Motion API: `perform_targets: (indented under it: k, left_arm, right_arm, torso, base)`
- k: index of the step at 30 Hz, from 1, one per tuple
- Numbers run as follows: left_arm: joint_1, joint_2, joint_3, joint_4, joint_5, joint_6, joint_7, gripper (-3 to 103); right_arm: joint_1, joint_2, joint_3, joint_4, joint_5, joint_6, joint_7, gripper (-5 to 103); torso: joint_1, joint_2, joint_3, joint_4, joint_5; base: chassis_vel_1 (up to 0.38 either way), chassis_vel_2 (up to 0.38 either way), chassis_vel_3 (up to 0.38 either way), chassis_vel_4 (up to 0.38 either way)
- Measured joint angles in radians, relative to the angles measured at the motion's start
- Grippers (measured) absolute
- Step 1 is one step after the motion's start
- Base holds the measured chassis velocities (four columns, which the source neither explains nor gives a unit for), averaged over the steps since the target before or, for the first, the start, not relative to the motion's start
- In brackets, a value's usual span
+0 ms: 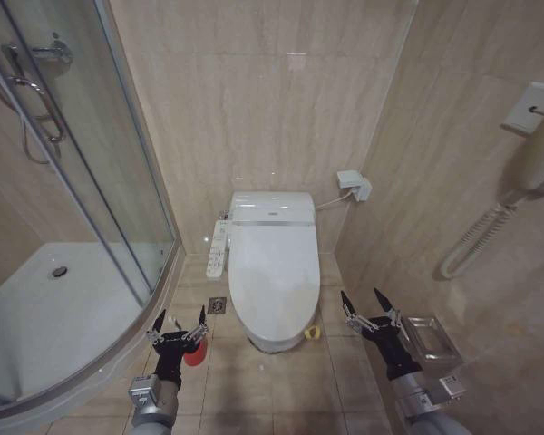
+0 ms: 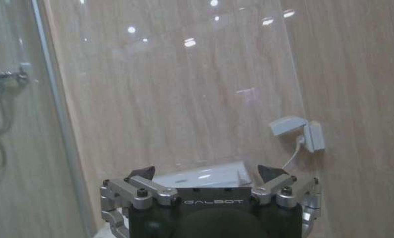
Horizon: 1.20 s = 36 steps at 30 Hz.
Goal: Open the toilet lid, clean the toilet bowl with a toilet brush, close the toilet lid, and flush.
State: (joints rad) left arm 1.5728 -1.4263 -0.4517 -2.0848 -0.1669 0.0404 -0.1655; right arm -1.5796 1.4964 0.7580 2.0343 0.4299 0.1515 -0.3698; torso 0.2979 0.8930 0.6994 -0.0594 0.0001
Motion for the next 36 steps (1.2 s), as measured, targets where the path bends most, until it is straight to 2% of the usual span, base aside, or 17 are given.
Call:
perform_targets:
  k: [6, 16, 24, 36]
  left_arm:
    - [0.000, 0.000, 0.000, 0.000, 0.000, 0.000, 0.000, 100]
    - [0.001, 0.000, 0.000, 0.000, 0.000, 0.000, 0.000, 100]
    - [0.001, 0.000, 0.000, 0.000, 0.000, 0.000, 0.000, 100]
    - [0.001, 0.000, 0.000, 0.000, 0.000, 0.000, 0.000, 100]
  right_arm:
    - [0.004, -0.008, 0.005, -0.014, -0.012, 0.027, 0.012, 100]
    - [-0.016, -0.015, -0.013, -0.045, -0.075, 0.039, -0.017, 100]
    - [-0.010, -0.013, -0.037, -0.129, -0.110, 0.068, -0.024, 100]
    - [0.075, -0.040, -0.043, -0.354, -0.142, 0.097, -0.011, 100]
  torso:
    - [0.000, 0.000, 0.000, 0.0000, -0.0001]
    - [-0.001, 0.000, 0.000, -0.0001, -0.0001]
    - [-0.001, 0.000, 0.000, 0.0000, 0.0000]
    - [-0.001, 0.000, 0.000, -0.0001, 0.0000]
  base:
    - [-0.046, 0.029, 0.043, -0.036]
    - [0.000, 0.000, 0.000, 0.000]
    - [0.000, 0.000, 0.000, 0.000]
    - [0.000, 0.000, 0.000, 0.000]
